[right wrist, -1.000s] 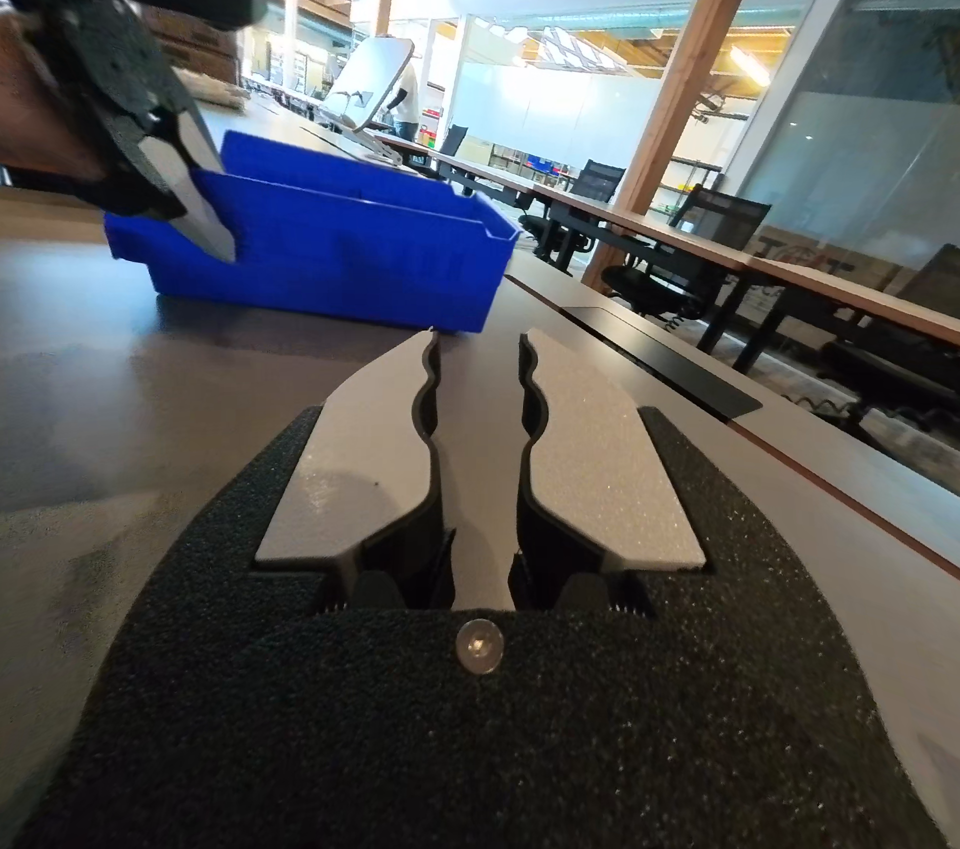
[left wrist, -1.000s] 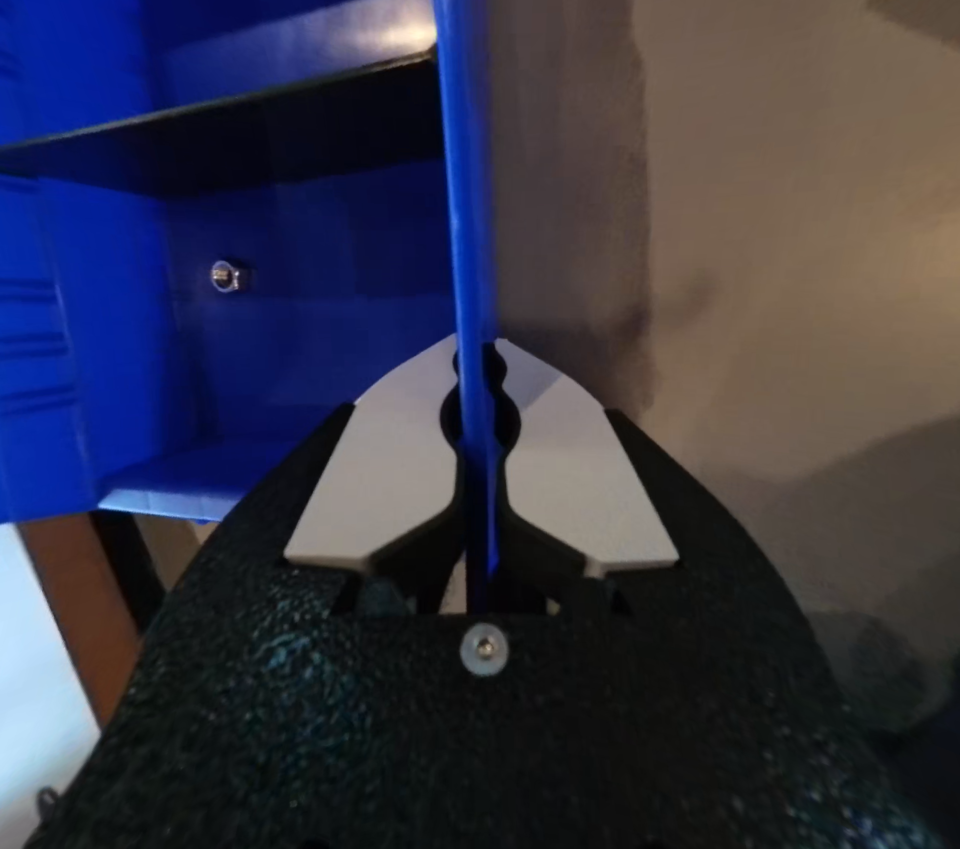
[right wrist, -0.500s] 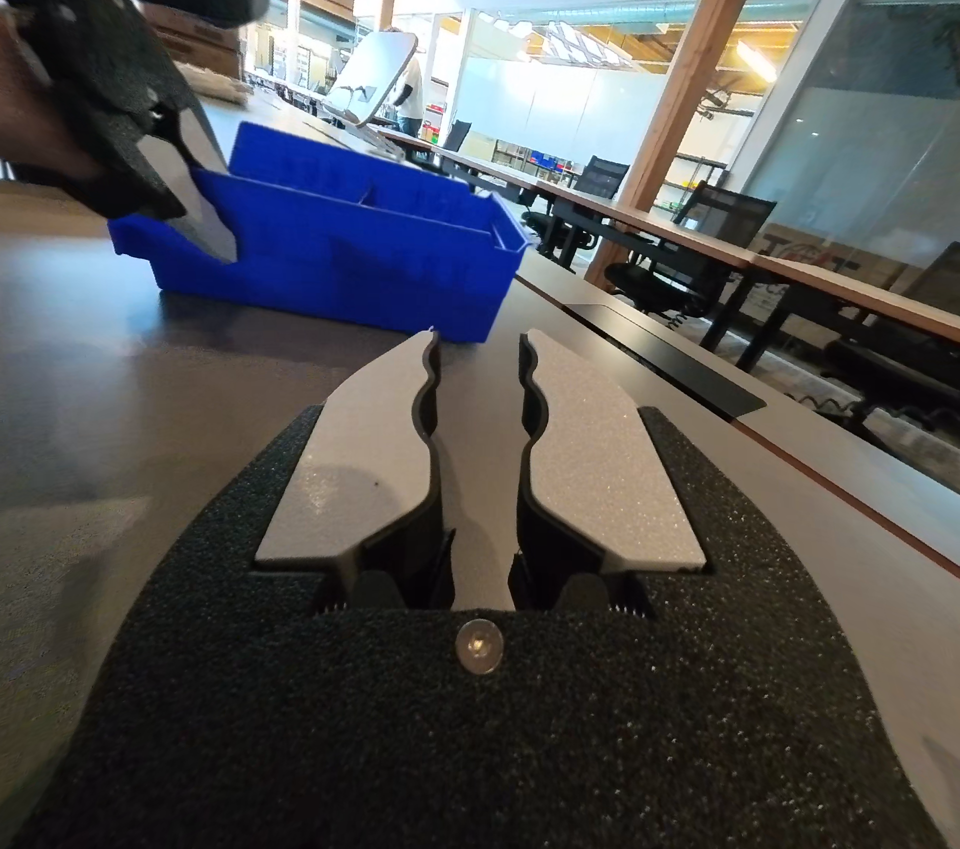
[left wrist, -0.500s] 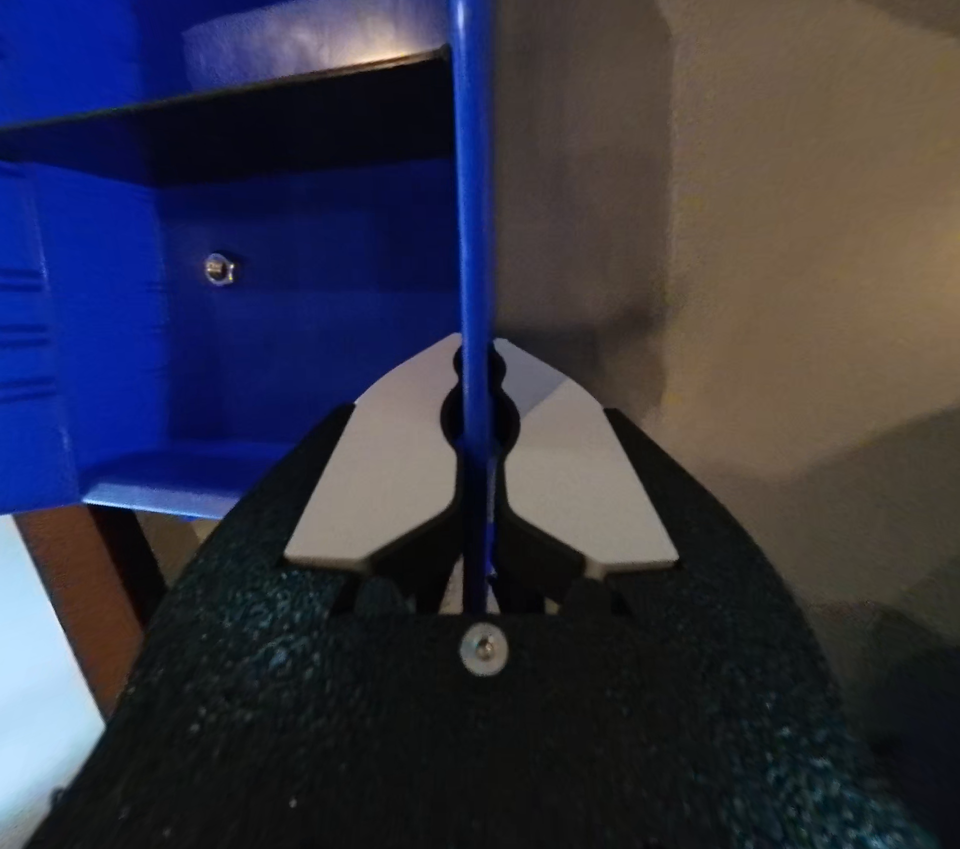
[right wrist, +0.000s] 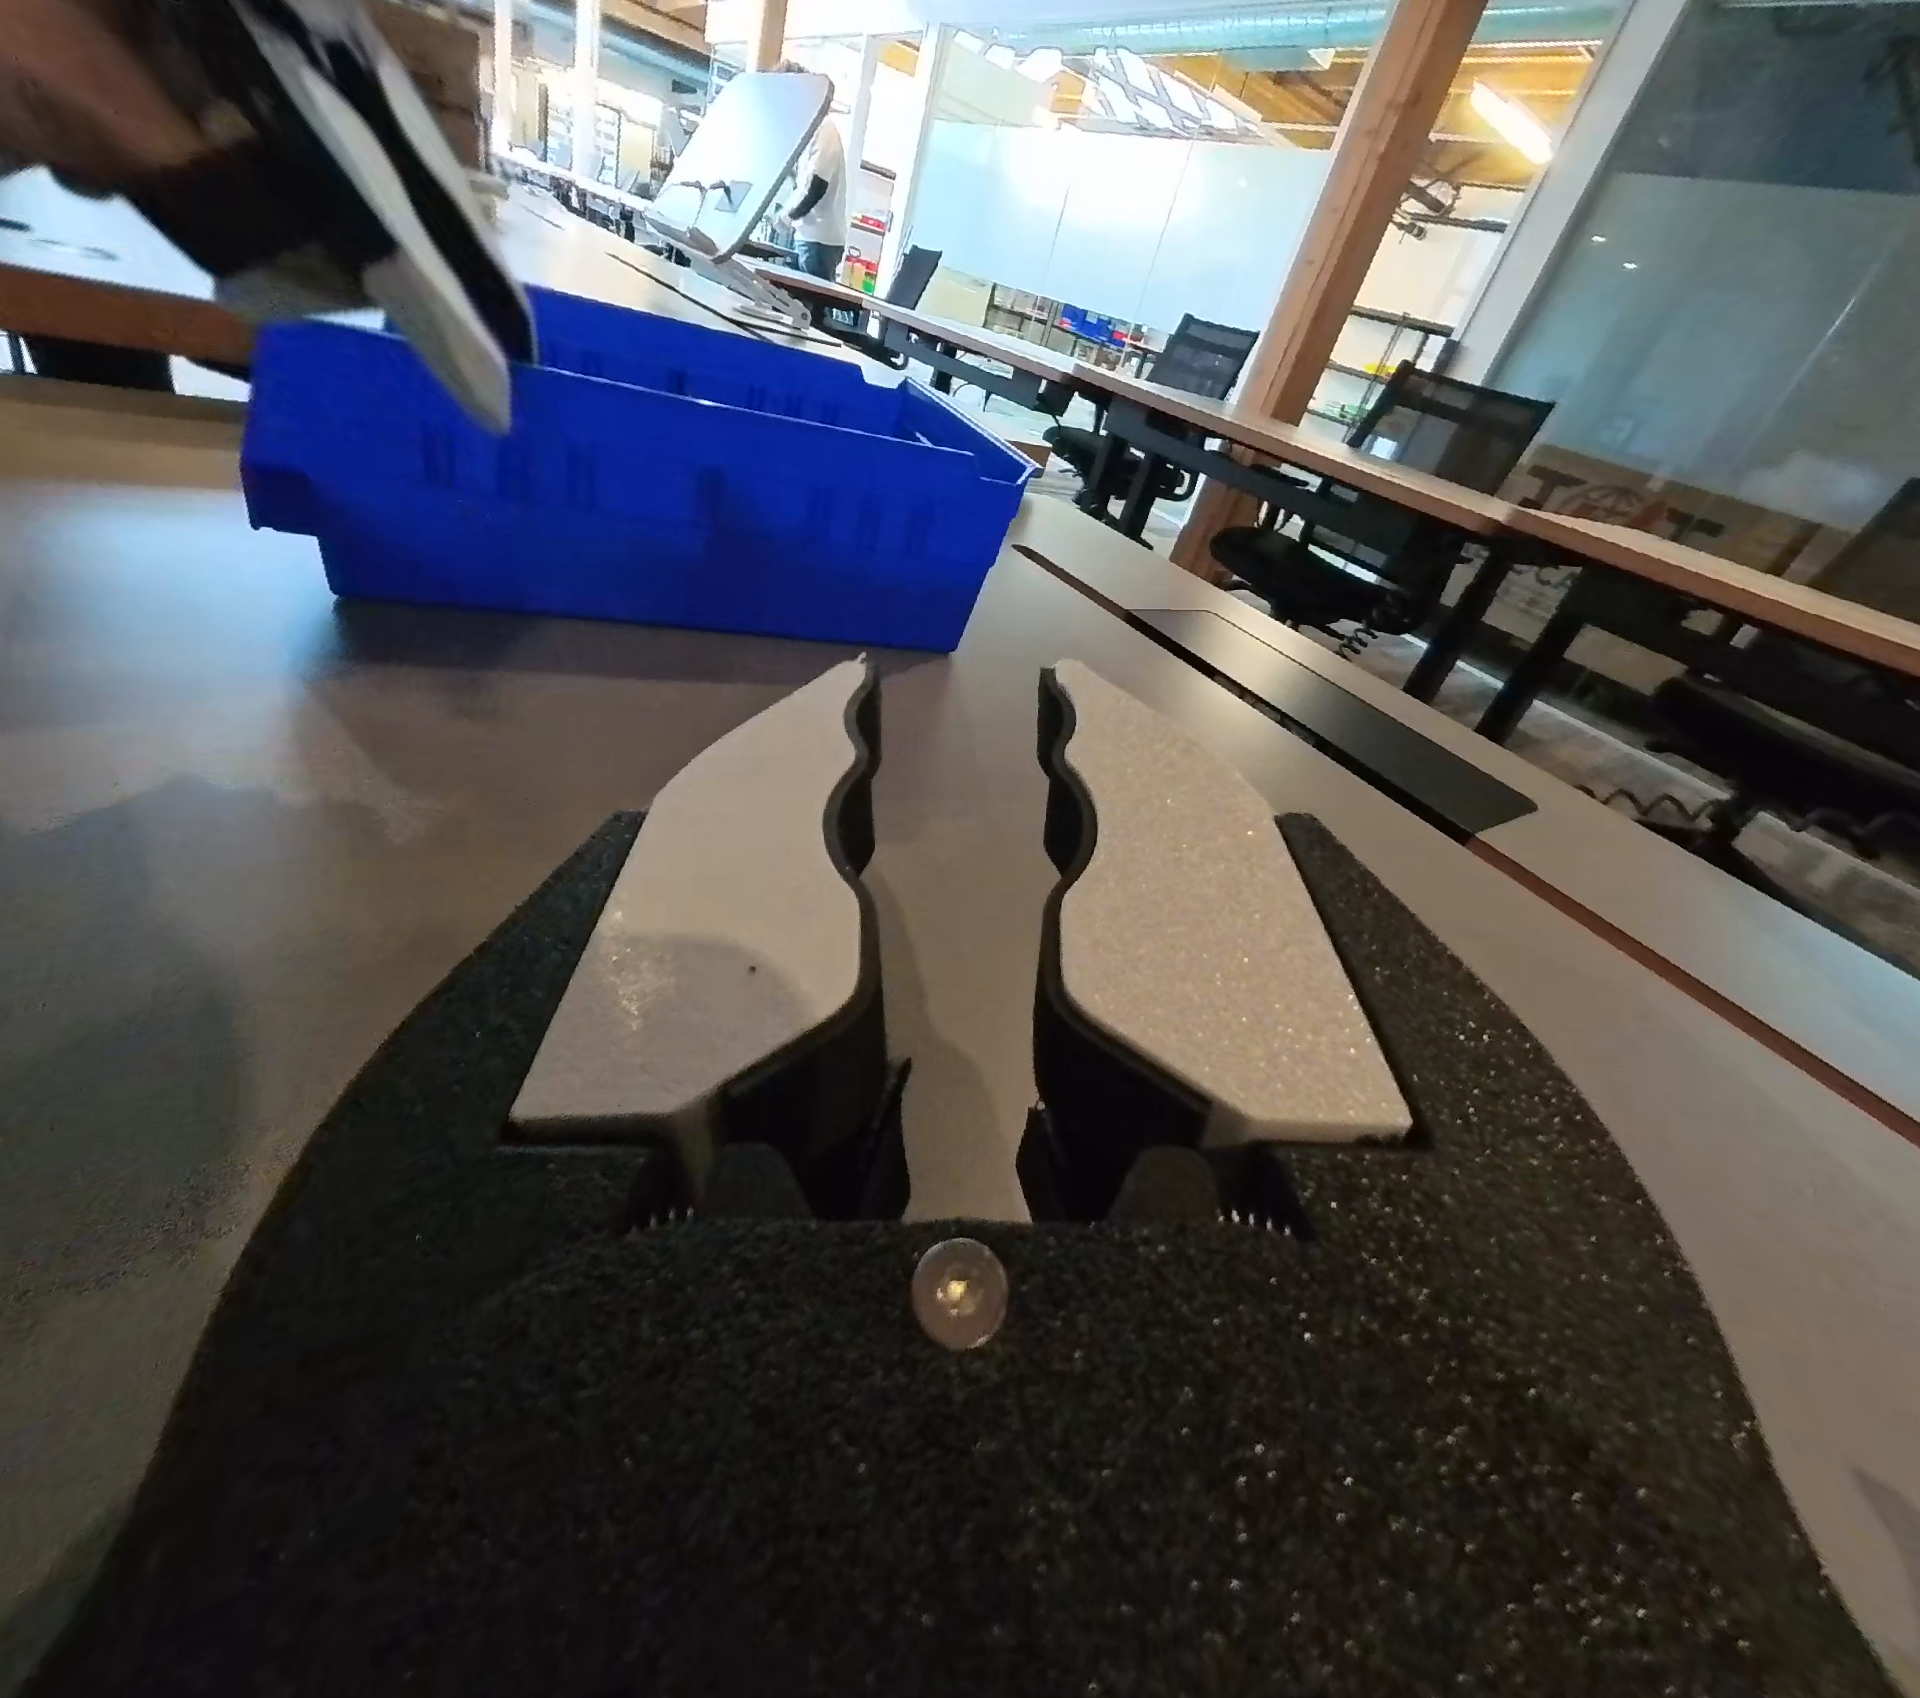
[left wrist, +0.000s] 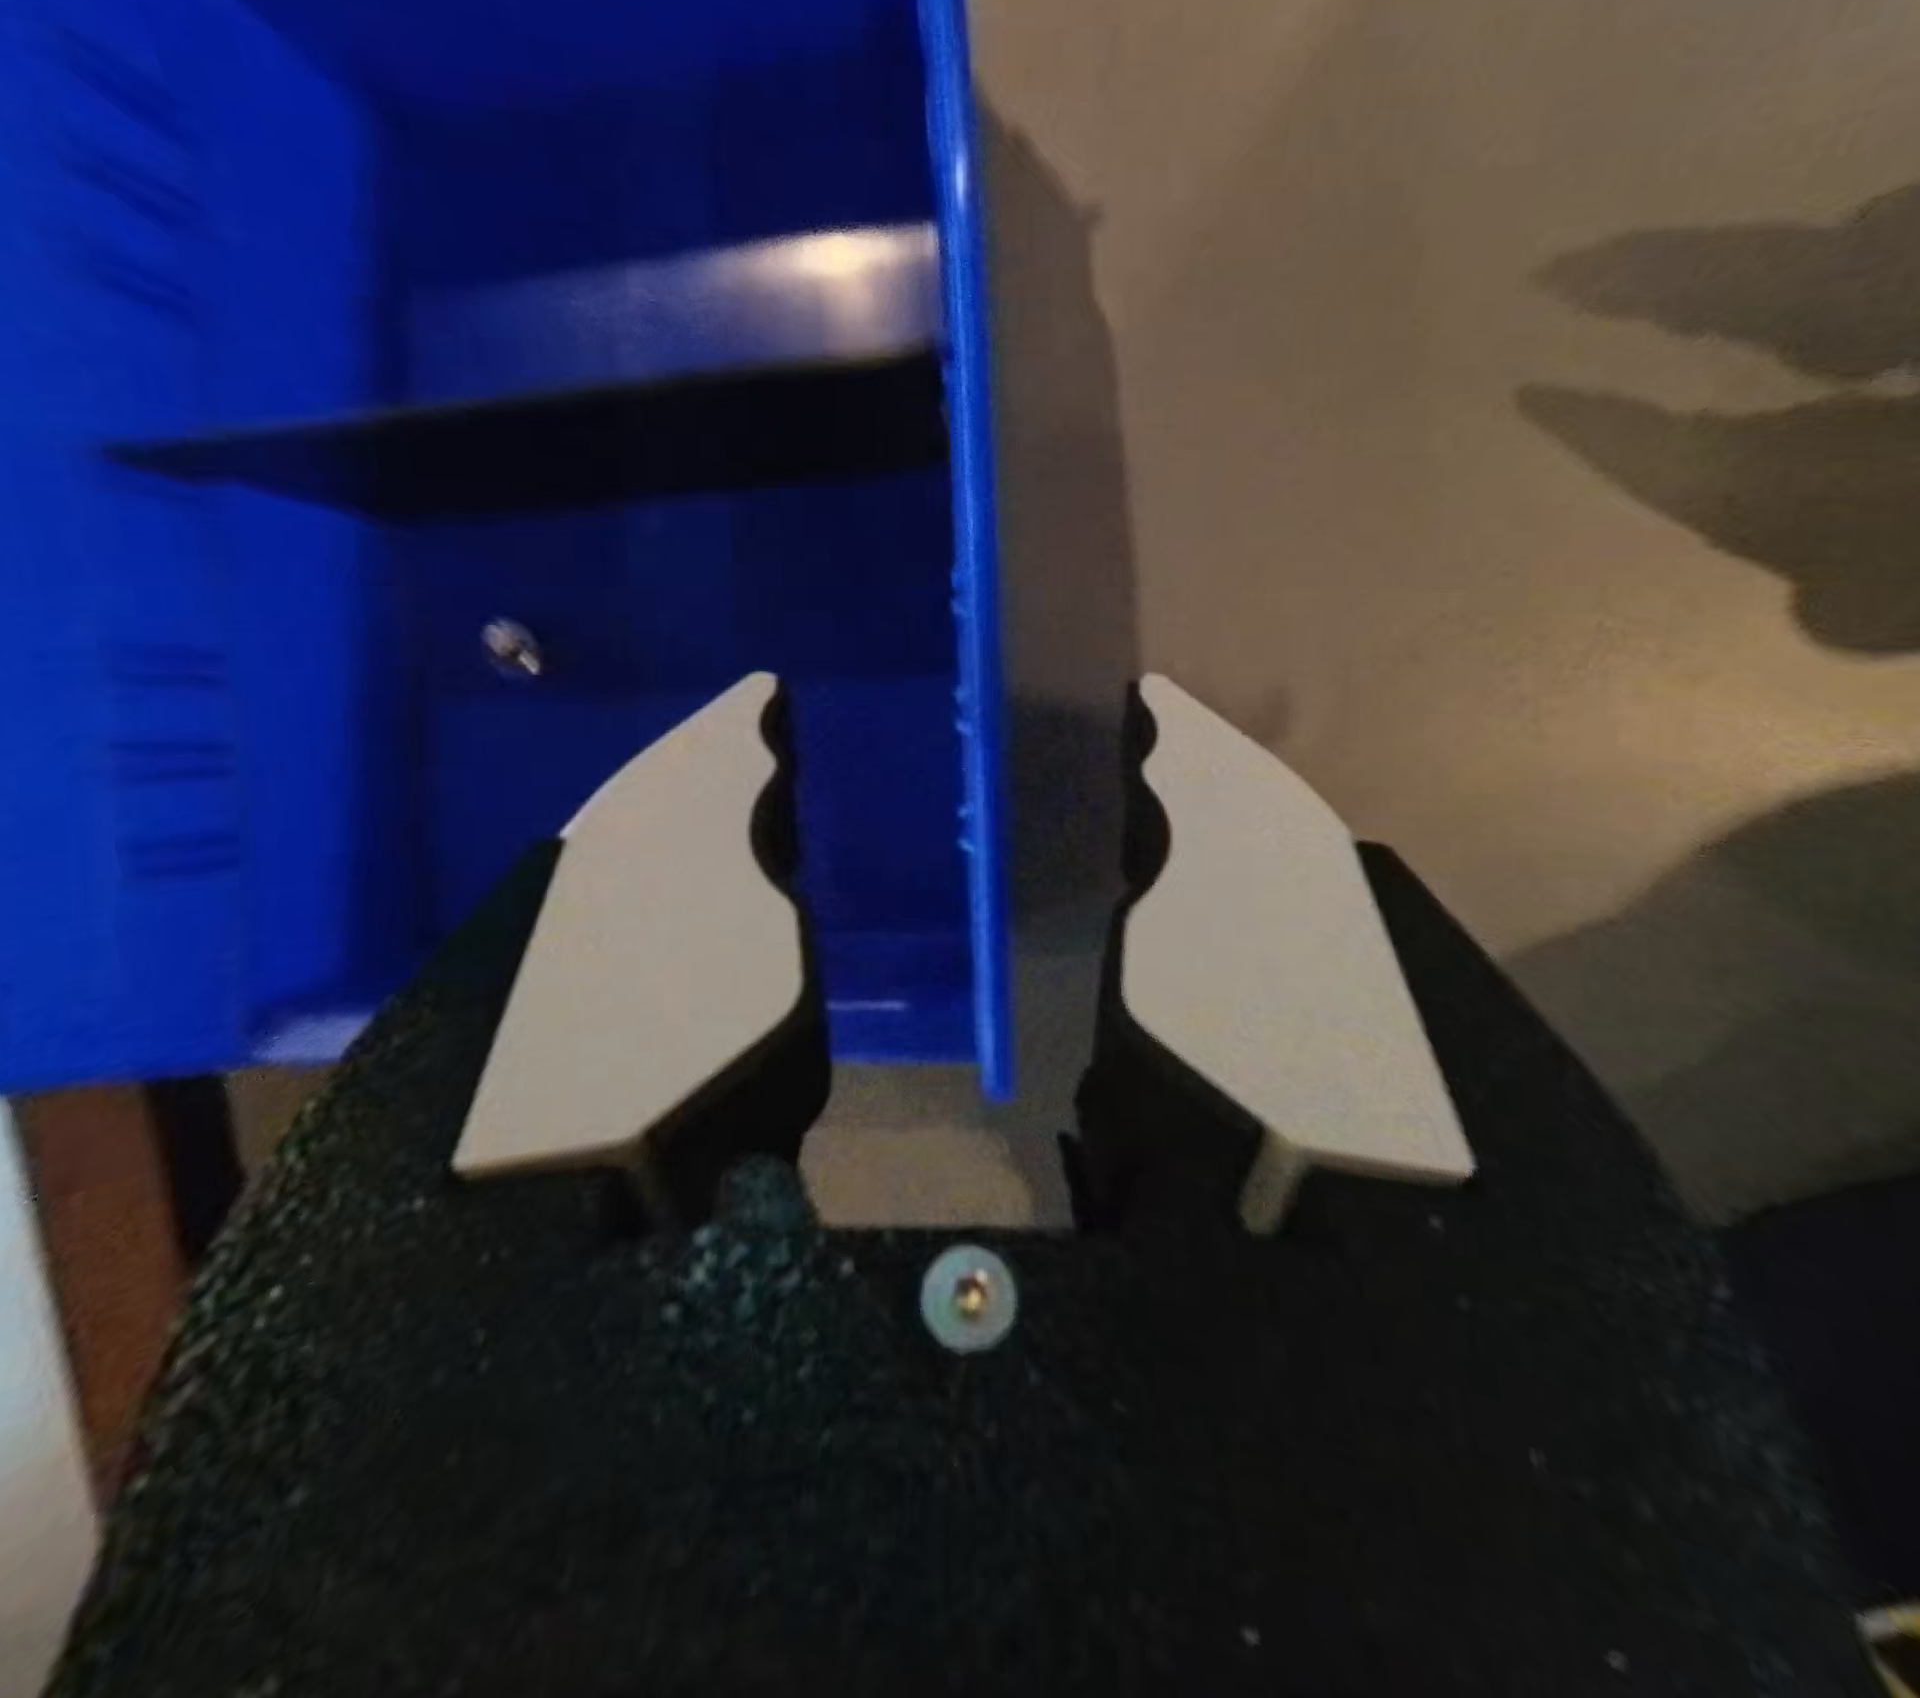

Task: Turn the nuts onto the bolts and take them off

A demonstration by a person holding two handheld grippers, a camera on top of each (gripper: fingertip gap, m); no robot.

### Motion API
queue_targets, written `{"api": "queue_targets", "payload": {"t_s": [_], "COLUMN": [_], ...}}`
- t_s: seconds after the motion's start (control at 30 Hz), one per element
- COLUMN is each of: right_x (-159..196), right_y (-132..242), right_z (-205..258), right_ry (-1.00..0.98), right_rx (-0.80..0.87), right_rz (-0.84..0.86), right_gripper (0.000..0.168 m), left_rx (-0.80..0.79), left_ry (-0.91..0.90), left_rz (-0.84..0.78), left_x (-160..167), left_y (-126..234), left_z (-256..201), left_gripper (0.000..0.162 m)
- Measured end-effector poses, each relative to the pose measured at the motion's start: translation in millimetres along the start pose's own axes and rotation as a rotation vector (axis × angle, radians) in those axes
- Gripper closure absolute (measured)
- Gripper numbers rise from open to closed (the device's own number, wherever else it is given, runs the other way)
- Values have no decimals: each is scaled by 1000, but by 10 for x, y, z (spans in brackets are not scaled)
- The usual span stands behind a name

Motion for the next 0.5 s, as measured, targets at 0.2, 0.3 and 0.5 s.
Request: {"api": "queue_targets", "payload": {"t_s": [0.2, 0.3, 0.5], "right_x": [0, 0, 11], "right_y": [-1, 1, -4], "right_z": [8, 10, -8], "right_ry": [0, 4, -14], "right_rx": [-4, -4, -6], "right_rz": [4, 6, 7], "right_gripper": [140, 140, 139], "left_rx": [-179, 7, 333], "left_ry": [-532, -751, -968], "left_rz": [-280, -52, 427], "left_x": [-598, -1011, -1273], "left_y": [449, 15, -906], "left_z": [584, 947, 1351], "left_gripper": [146, 138, 148]}}
Point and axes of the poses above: each gripper's, where its closed fingertips meet, y back along the fingers, x out of its underside, z = x × y across the jaws, the point moved 9 cm from there along y, back along the fingers, and after that the axes turned 11 degrees about z, right-handed, at the moved point
